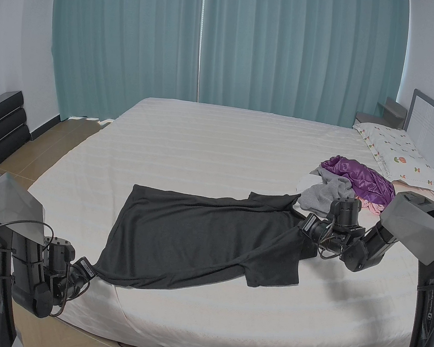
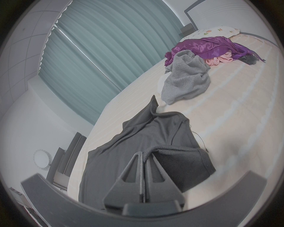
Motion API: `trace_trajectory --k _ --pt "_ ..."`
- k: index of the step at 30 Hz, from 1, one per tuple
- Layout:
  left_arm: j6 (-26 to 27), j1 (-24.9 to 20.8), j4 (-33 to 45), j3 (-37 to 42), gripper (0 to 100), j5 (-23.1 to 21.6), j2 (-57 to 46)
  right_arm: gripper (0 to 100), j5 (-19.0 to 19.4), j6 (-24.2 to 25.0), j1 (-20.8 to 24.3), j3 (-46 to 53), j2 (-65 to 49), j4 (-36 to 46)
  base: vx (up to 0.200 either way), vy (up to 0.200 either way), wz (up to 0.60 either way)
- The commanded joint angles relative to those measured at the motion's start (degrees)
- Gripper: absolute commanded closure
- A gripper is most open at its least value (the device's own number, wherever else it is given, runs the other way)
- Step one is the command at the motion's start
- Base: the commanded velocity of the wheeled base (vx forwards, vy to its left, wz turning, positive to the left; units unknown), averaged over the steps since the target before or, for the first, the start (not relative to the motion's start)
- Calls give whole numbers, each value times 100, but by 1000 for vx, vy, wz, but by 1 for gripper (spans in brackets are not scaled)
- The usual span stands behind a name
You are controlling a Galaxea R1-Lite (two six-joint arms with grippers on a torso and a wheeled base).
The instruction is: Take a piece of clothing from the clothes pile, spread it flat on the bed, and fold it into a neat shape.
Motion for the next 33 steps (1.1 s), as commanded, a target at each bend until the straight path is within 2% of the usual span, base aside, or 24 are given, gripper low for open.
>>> trace_trajectory --k 1,6,9,10,16,20,22,27,28,33 --pt "-81 4 -2 -58 100 -14 31 100 -266 4 13 -958 793 307 0 0 0" --pt "-116 4 -2 -67 100 -49 93 100 -415 13 13 -1310 1075 299 0 0 0" --pt "-116 -5 -2 -67 100 -49 137 100 -653 22 13 -1565 1224 246 0 0 0" --pt "-116 -5 -2 -67 100 -49 146 0 -670 22 13 -1565 1242 246 0 0 0" --pt "-125 4 -2 -67 100 -58 146 0 -556 418 -66 -1081 644 237 0 0 0" --pt "-125 -5 -2 -32 100 -58 102 0 217 391 -181 -176 -94 193 0 0 0" --pt "-125 -14 -2 -6 100 -67 84 0 437 338 -198 281 -358 123 0 0 0" --pt "-125 -23 -2 -6 100 -67 93 0 534 -31 -84 1160 -622 88 0 0 0" --pt "-125 -23 -2 -6 100 -67 93 0 569 -224 -23 1485 -639 70 0 0 0" --pt "-125 -23 -2 -23 100 -67 102 0 578 -365 197 1951 -437 -150 0 0 0"
